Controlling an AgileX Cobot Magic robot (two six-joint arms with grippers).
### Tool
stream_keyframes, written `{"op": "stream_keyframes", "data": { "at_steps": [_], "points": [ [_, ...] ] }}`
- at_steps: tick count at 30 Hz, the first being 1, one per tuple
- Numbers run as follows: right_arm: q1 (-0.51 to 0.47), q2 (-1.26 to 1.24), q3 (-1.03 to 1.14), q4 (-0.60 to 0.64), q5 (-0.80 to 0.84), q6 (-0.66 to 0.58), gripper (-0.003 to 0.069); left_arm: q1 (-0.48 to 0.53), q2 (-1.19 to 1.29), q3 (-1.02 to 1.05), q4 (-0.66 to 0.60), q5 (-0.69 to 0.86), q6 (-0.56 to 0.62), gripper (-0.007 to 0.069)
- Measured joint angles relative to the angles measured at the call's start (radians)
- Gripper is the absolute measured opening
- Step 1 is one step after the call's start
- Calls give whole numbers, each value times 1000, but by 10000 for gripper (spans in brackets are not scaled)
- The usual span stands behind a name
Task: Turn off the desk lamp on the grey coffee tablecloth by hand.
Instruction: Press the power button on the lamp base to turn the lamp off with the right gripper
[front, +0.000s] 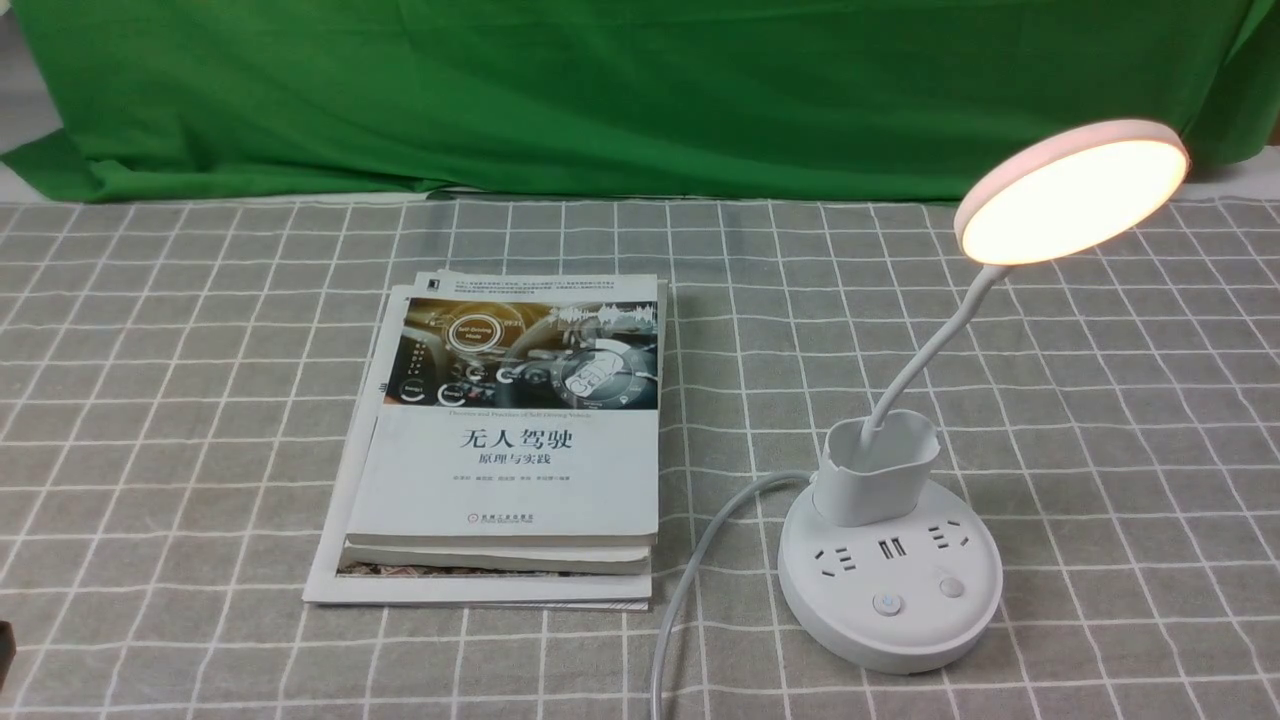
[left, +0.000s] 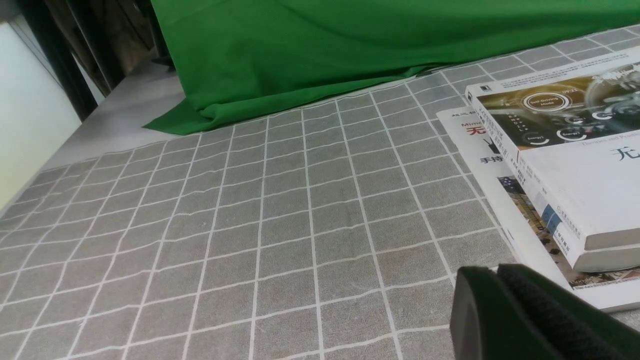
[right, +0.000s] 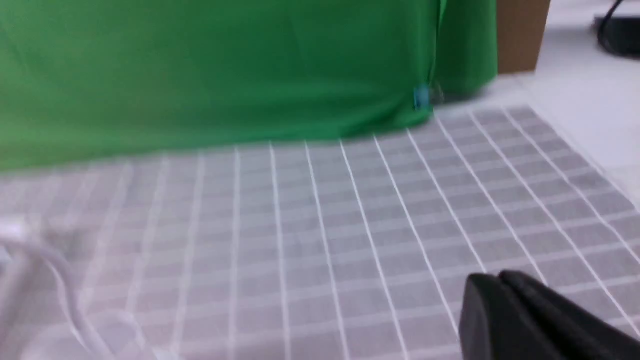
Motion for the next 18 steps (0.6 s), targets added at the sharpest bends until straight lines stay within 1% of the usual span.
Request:
{"op": "stream_keyframes", "data": {
  "at_steps": [3, 8, 9, 13, 18],
  "points": [
    [15, 54, 0, -1, 9, -13, 56, 0, 0, 0, 0, 0, 0, 20],
    [78, 144, 8, 13, 2, -2, 56, 0, 0, 0, 0, 0, 0, 20],
    [78, 148, 8, 13, 2, -2, 56, 0, 0, 0, 0, 0, 0, 20],
    [120, 266, 4, 94, 32, -14, 55, 0, 0, 0, 0, 0, 0, 20],
    [190, 443, -45, 230, 140, -162, 55, 0, 0, 0, 0, 0, 0, 20]
  ]
}}
